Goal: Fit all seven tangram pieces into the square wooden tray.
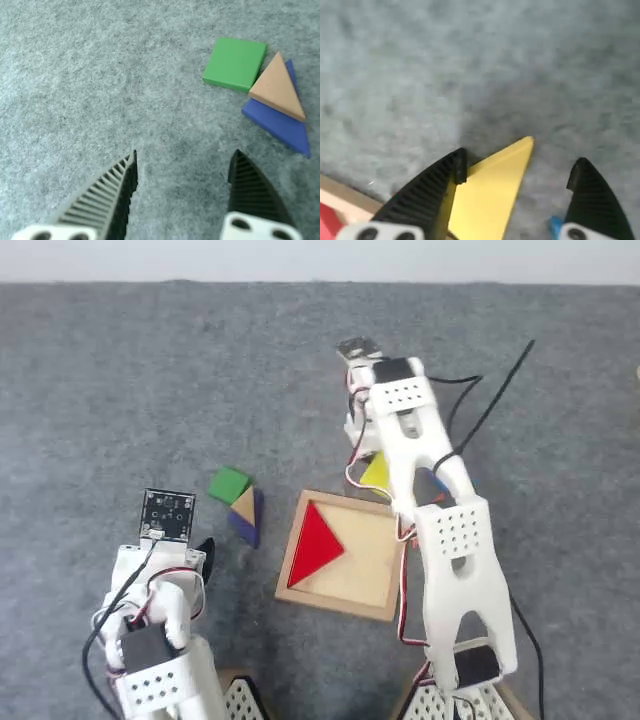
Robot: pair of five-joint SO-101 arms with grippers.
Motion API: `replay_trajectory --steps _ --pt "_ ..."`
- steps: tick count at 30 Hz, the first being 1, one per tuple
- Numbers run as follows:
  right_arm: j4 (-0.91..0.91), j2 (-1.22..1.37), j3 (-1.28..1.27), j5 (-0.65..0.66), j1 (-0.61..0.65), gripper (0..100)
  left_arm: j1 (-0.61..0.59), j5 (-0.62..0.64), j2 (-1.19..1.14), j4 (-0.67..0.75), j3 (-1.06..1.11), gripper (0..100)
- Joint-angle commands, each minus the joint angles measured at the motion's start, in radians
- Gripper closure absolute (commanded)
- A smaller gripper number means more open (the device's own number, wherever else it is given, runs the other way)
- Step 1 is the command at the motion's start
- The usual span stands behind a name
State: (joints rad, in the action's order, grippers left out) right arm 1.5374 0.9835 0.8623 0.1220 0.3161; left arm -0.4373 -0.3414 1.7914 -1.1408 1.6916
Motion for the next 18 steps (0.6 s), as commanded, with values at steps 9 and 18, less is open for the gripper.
replay_trajectory --steps 9,18 --pt "0.268 -0.024 0.381 0.021 0.058 56.4 0.002 -0.011 -0.005 0.003 -0.007 72" --pt "0.262 -0.185 0.126 0.071 0.188 56.0 0.002 -0.011 -0.005 0.003 -0.007 72"
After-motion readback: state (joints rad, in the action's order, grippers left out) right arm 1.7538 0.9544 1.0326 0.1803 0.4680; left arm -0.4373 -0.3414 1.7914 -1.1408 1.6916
